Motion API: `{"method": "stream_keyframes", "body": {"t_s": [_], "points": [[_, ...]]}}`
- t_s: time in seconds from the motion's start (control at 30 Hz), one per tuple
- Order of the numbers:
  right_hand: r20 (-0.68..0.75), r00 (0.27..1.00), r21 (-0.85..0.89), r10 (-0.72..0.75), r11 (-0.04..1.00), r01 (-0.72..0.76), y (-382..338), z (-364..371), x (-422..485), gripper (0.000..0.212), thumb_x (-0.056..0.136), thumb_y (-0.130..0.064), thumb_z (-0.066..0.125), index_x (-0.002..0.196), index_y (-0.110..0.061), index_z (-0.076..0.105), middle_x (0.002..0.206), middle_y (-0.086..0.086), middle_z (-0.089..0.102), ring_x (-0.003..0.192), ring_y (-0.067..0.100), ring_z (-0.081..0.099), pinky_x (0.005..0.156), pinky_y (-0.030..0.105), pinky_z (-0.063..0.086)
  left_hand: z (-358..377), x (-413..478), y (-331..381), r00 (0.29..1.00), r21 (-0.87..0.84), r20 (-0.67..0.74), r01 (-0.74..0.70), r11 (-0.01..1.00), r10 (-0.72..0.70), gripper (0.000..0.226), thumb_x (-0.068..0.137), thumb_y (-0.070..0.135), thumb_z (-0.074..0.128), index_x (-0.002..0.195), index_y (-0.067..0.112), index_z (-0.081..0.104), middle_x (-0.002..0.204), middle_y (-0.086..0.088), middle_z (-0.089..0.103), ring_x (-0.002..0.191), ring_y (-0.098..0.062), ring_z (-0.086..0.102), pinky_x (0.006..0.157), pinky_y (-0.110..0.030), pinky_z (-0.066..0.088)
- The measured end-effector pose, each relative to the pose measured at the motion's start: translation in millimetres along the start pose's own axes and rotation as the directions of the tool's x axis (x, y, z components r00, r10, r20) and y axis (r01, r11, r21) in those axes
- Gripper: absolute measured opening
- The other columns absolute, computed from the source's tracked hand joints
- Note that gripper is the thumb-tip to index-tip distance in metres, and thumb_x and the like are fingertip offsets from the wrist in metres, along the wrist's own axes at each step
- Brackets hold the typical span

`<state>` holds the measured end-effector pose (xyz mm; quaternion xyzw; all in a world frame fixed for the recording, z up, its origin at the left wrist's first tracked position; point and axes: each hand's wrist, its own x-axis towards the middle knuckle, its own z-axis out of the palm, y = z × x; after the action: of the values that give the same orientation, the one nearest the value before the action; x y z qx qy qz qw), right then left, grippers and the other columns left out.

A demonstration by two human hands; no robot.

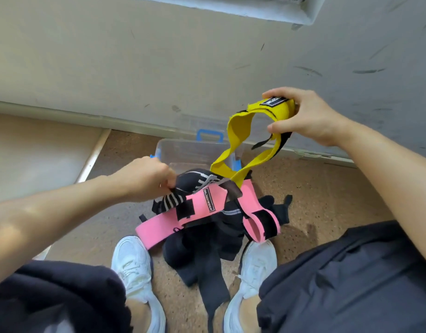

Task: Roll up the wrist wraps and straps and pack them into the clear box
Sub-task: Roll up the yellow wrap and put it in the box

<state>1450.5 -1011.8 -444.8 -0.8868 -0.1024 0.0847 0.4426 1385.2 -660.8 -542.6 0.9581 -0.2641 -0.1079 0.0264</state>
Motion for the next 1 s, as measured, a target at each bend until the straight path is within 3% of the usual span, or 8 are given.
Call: {"method": "stream_keyframes", "body": {"t_s": [0.1, 0.23, 0.37, 0.57, 0.7, 0.83, 0.93, 1.0], "points": [[0.041, 0.999, 0.023, 0.015, 1.000, -0.016, -4.8, -2.0, 0.9, 0.062, 0.075, 0.004, 0.082, 0.129, -0.022, 0.066, 0.097, 0.003, 0.062, 0.075, 0.013, 0.055, 0.074, 0.032, 0.053, -1.9, -3.1, 8.6, 0.993, 0.052, 0.110, -0.041, 0.998, 0.035, 0.008, 0.081, 0.030, 0.072, 0.088, 0.031, 0.076, 0.077, 0.013, 0.072, 0.078, -0.020, 0.068, 0.065, -0.032, 0.055], [0.099, 0.995, 0.071, -0.029, 0.997, 0.023, -15.8, 4.5, -3.4, 0.063, 0.074, 0.008, 0.081, 0.129, -0.021, 0.066, 0.105, 0.005, 0.065, 0.083, 0.014, 0.061, 0.078, 0.030, 0.057, -7.0, 9.6, 23.0, 0.989, -0.105, 0.146, -0.020, 0.994, 0.035, 0.024, 0.085, 0.048, 0.072, 0.104, 0.034, 0.073, 0.095, 0.021, 0.073, 0.092, -0.004, 0.068, 0.069, -0.024, 0.050], [0.130, 0.989, -0.005, -0.068, 0.998, 0.069, -21.4, 7.8, -7.9, 0.067, 0.072, 0.002, 0.085, 0.129, -0.027, 0.065, 0.114, 0.003, 0.067, 0.090, 0.009, 0.066, 0.083, 0.023, 0.058, 2.6, 27.0, 43.4, 1.000, -0.257, -0.006, 0.027, 0.966, -0.029, 0.035, 0.091, 0.049, 0.067, 0.120, 0.029, 0.068, 0.118, 0.012, 0.071, 0.108, -0.013, 0.065, 0.079, -0.030, 0.051], [0.201, 0.978, -0.189, -0.056, 0.977, 0.095, -14.2, 9.4, -9.1, 0.069, 0.072, -0.013, 0.089, 0.131, -0.035, 0.062, 0.129, 0.003, 0.055, 0.112, 0.020, 0.058, 0.087, 0.024, 0.048, 50.7, 48.5, 59.6, 0.988, -0.280, 0.134, 0.110, 0.954, -0.074, 0.061, 0.095, 0.055, 0.061, 0.147, 0.026, 0.046, 0.142, -0.002, 0.058, 0.132, -0.026, 0.051, 0.100, -0.048, 0.050], [0.206, 0.977, -0.215, -0.061, 0.971, 0.106, -12.2, 4.3, -13.9, 0.069, 0.072, -0.015, 0.088, 0.132, -0.036, 0.061, 0.129, 0.002, 0.054, 0.112, 0.018, 0.056, 0.084, 0.021, 0.046, 79.9, 82.6, 68.5, 0.941, -0.486, 0.208, 0.337, 0.807, -0.268, 0.065, 0.101, 0.051, 0.052, 0.152, 0.013, 0.040, 0.153, -0.011, 0.051, 0.139, -0.032, 0.048, 0.109, -0.046, 0.043], [0.191, 0.980, -0.287, -0.053, 0.952, 0.107, -7.4, 4.5, -16.0, 0.070, 0.071, -0.022, 0.090, 0.132, -0.038, 0.059, 0.124, 0.000, 0.051, 0.111, 0.017, 0.053, 0.082, 0.019, 0.044, 95.6, 111.4, 81.3, 0.864, -0.684, 0.383, 0.503, 0.528, -0.327, 0.075, 0.098, 0.045, 0.062, 0.154, 0.004, 0.034, 0.155, -0.015, 0.045, 0.139, -0.033, 0.046, 0.103, -0.034, 0.038], [0.175, 0.983, -0.349, -0.057, 0.930, 0.116, -1.5, 5.0, -15.4, 0.071, 0.070, -0.026, 0.091, 0.133, -0.037, 0.059, 0.121, 0.000, 0.050, 0.110, 0.017, 0.052, 0.083, 0.020, 0.044, 102.2, 119.1, 80.8, 0.830, -0.751, 0.414, 0.543, 0.375, -0.374, 0.071, 0.085, 0.031, 0.082, 0.140, -0.002, 0.050, 0.126, -0.007, 0.059, 0.115, -0.027, 0.057, 0.092, -0.036, 0.045], [0.181, 0.982, -0.392, -0.047, 0.912, 0.116, 3.9, 4.2, -12.7, 0.072, 0.071, -0.029, 0.091, 0.134, -0.036, 0.058, 0.121, 0.001, 0.049, 0.110, 0.017, 0.051, 0.083, 0.023, 0.043, 106.0, 118.7, 77.3, 0.837, -0.795, 0.431, 0.529, 0.298, -0.337, 0.043, 0.081, 0.021, 0.086, 0.113, -0.001, 0.068, 0.100, -0.005, 0.071, 0.095, -0.024, 0.067, 0.080, -0.034, 0.054]]}}
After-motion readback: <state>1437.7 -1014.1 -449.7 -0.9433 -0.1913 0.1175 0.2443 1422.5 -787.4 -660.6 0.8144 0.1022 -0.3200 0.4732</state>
